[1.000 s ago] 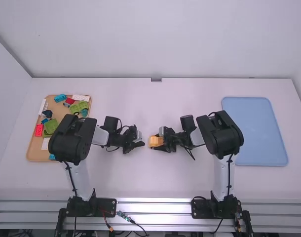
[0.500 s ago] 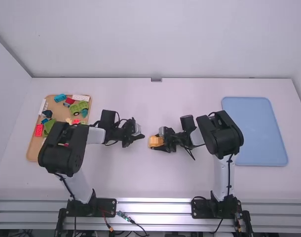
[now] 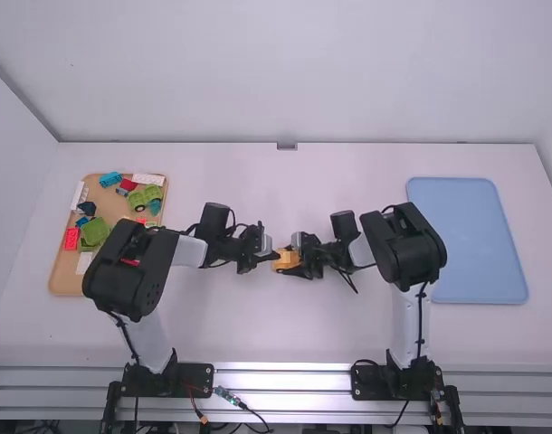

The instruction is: Assemble lego blocks to make yellow taxi

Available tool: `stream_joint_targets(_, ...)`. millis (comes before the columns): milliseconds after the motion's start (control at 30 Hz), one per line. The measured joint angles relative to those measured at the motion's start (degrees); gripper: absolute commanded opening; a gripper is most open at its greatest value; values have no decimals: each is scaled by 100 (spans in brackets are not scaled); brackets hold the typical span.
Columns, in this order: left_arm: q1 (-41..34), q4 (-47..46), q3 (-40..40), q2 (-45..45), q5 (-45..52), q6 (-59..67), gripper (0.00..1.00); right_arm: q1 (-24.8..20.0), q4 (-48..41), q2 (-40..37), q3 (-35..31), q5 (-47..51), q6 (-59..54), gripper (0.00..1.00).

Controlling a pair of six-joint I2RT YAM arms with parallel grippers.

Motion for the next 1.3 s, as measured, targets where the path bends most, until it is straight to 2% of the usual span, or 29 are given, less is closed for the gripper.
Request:
stream_joint_targets(200, -22, 83, 42, 337, 151, -61, 2, -11, 4, 0, 0, 9, -22, 42)
stream_joint_targets(533, 15, 168, 107, 356, 138, -332, 2, -42, -4, 0, 0, 0, 0, 42)
stream_joint_targets(633, 87, -85, 109, 164, 138, -417, 2, -13, -4, 0, 0, 0, 0, 43)
stream_joint_targets(667, 177, -291, 109, -66, 68, -433, 6, -2, -9, 0, 0, 0, -2, 46)
stream_joint_targets(767, 332, -680, 114, -455, -175, -369, 7, -4, -4, 0, 0, -2, 0, 48)
stream_joint_targets(800, 431, -931, 125, -678, -380, -275, 12, -4, -7, 2, 0, 0, 0, 50)
stream_joint_targets(867, 542, -1241, 129, -933, -678, -149, 28, -4, -11, 2, 0, -4, 0, 52)
stream_joint_targets(900, 584, -1322, 129, -1027, -820, -70, 47, -4, -11, 0, 0, -2, -2, 55)
stream_joint_targets(933, 625, -1410, 131, -1095, -944, -63, 55, -4, -13, 0, 0, -4, 2, 56)
stream_joint_targets(1000, 678, -1523, 131, -1169, -1130, -33, 62, -4, -17, 0, 0, -7, 0, 58)
stream_joint_targets(1033, 728, -1615, 131, -1222, -1255, 7, 66, -4, -20, 0, 0, -11, 9, 64)
stream_joint_targets(1067, 778, -1661, 131, -1283, -1344, 66, 84, -4, -35, 0, 0, -20, -2, 69)
stream_joint_targets(1100, 824, -1681, 131, -1340, -1388, 96, 97, -4, -59, 0, 0, -33, 2, 71)
stream_joint_targets(1233, 1097, -1700, 131, -1733, -1528, 101, 99, -4, -122, 0, 0, -114, -4, 87)
stream_joint_targets(1300, 1224, -1703, 136, -1930, -1552, 101, 99, -7, -129, 0, 0, -125, -2, 92)
